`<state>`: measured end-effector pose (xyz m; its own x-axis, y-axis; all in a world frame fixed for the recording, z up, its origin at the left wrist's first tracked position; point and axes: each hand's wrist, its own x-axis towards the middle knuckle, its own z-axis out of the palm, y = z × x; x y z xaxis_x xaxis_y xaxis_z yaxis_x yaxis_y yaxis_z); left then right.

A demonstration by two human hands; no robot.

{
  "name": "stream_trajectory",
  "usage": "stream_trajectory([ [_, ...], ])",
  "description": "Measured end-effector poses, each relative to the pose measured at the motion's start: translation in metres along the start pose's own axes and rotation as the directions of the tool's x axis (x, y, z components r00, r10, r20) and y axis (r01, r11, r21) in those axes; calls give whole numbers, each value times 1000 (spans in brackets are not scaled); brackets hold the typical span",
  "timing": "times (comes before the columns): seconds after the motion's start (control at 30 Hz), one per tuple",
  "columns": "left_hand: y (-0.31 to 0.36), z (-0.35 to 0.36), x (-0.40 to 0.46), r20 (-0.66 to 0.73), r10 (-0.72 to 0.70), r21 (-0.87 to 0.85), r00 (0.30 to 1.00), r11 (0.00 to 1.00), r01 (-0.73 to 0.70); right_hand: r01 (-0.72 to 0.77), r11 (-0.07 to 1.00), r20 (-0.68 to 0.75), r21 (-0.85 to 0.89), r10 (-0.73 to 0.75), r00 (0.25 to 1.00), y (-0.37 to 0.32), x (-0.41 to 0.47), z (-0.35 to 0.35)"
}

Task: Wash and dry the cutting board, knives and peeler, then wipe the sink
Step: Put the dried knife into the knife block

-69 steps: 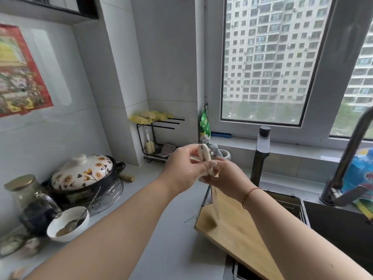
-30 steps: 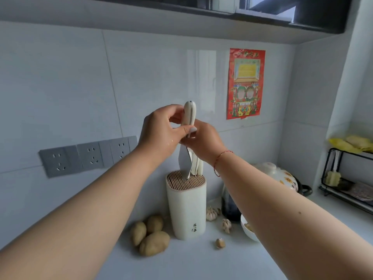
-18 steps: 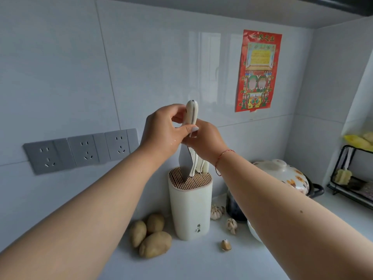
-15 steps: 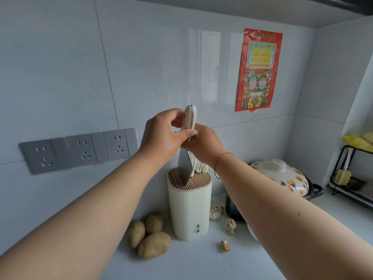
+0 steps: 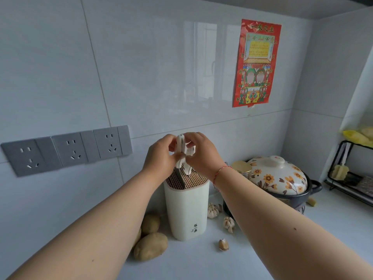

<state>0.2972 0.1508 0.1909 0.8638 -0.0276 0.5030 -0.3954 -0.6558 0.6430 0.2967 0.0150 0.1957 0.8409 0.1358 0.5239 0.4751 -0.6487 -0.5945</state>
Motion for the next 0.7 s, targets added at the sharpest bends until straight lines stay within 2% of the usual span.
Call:
stream_trajectory([
  [0.27,-25,22,-3,40,-112,16,993,994,111,25,999,-105,32,-22,994,11,-6,4],
  [0.47,-31,25,-2,44,-178,27,983,984,177,43,998,-107,34,-39,993,16,-7,1],
  [0.7,-25,25,-12,-13,-302,165,953,940,300,43,999,-71,19,-41,997,14,-11,-3],
])
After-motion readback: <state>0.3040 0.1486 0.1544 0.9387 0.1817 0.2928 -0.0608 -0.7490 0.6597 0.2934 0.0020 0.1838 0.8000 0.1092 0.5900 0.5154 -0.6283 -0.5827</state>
